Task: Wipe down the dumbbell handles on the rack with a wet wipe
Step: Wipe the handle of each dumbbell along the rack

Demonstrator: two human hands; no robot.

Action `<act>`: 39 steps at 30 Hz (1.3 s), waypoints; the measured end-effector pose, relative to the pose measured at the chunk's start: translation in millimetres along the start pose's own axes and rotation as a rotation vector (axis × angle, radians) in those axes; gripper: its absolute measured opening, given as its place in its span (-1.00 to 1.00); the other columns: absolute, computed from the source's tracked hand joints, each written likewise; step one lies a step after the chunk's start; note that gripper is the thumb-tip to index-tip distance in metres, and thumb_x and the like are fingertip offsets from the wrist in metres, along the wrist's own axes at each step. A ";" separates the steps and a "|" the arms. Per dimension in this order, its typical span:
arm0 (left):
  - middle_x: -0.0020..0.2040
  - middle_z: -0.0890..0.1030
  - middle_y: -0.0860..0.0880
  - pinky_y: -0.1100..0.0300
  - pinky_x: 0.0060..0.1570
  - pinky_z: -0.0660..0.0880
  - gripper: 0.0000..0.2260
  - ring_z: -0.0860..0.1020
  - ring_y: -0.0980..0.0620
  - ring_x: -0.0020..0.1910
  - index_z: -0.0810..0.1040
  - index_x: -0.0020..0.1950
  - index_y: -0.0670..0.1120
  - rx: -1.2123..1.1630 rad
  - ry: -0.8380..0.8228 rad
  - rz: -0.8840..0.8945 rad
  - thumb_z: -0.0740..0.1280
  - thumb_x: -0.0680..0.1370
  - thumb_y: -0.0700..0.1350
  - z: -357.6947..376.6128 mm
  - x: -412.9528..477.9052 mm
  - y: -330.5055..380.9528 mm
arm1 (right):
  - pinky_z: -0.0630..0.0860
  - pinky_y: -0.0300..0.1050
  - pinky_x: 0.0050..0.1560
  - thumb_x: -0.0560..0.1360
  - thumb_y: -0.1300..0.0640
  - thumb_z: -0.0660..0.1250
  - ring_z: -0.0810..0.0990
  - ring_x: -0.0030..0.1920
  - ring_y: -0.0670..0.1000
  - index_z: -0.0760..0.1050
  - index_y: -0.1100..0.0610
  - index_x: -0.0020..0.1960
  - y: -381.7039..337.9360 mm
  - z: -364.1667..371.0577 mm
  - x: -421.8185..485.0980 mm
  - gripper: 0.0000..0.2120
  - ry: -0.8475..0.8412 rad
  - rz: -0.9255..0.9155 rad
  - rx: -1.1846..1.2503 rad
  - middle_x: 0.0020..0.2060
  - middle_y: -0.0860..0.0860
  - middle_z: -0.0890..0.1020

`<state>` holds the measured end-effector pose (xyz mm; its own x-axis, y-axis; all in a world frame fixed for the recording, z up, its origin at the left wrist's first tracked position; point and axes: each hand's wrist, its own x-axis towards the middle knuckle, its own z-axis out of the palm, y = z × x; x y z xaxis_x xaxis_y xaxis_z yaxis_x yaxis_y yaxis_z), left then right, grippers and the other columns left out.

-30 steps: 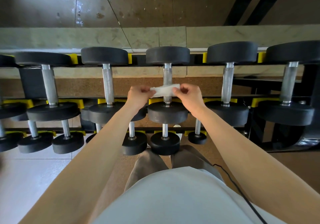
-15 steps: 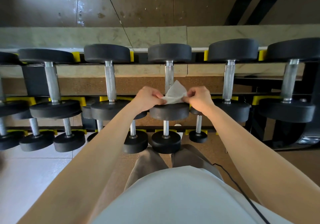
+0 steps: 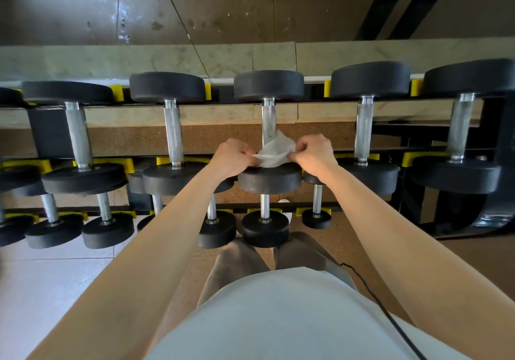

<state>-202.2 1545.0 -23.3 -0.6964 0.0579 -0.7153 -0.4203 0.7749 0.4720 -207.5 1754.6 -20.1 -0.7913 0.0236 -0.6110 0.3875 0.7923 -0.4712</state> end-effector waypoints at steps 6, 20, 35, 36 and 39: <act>-0.03 0.66 -0.01 0.20 -0.12 0.54 -0.92 0.61 0.04 -0.10 0.67 0.00 -0.03 -0.013 0.161 -0.070 0.39 0.57 -0.07 -0.7 7.2 -9.2 | 0.52 -0.15 -0.03 0.49 0.13 0.46 0.59 -0.17 -0.06 0.56 0.13 -0.16 -7.2 4.9 -3.6 -0.88 0.038 -0.081 0.082 -0.21 0.00 0.60; 0.07 0.70 -0.05 0.19 -0.10 0.59 -0.79 0.68 -0.03 0.04 0.63 0.22 -0.07 -0.908 0.124 -0.186 0.34 0.62 -0.07 -18.2 32.1 29.1 | 0.67 -0.02 0.03 0.54 0.24 0.36 0.64 -0.10 -0.07 0.49 0.12 -0.05 -10.0 -28.9 16.2 -0.94 0.469 0.165 0.783 -0.12 -0.03 0.57; 0.06 0.67 -0.15 0.17 0.06 0.64 -0.82 0.69 -0.05 0.06 0.56 0.03 -0.14 -1.490 0.289 -0.251 0.49 0.49 -0.28 -21.9 29.4 44.6 | 0.65 -0.03 0.04 0.56 0.29 0.35 0.70 0.05 0.18 0.55 0.19 0.21 -55.8 5.0 45.0 -0.78 0.014 0.233 1.233 0.07 0.20 0.68; 0.06 0.68 -0.15 0.15 0.08 0.63 -0.86 0.68 -0.06 0.07 0.58 0.03 -0.15 -1.497 0.280 -0.213 0.47 0.51 -0.27 -18.9 27.0 44.1 | 0.65 -0.03 0.04 0.56 0.30 0.35 0.70 0.05 0.18 0.56 0.18 0.19 -57.3 4.6 44.2 -0.79 0.018 0.235 1.246 0.07 0.20 0.68; 0.08 0.71 -0.14 0.07 0.13 0.63 -0.90 0.69 -0.09 0.10 0.65 0.08 -0.14 -1.371 0.197 -0.131 0.38 0.60 -0.22 -8.1 23.7 47.7 | 0.64 -0.01 0.11 0.55 0.32 0.34 0.69 0.06 0.13 0.58 0.09 0.06 -51.2 -2.4 40.6 -0.83 0.139 0.281 1.334 0.09 0.15 0.66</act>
<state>-243.6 1578.2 -13.5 -0.6296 -0.1441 -0.7635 -0.6370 -0.4668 0.6134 -260.6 1716.4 -19.3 -0.6206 0.2075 -0.7562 0.6361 -0.4307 -0.6402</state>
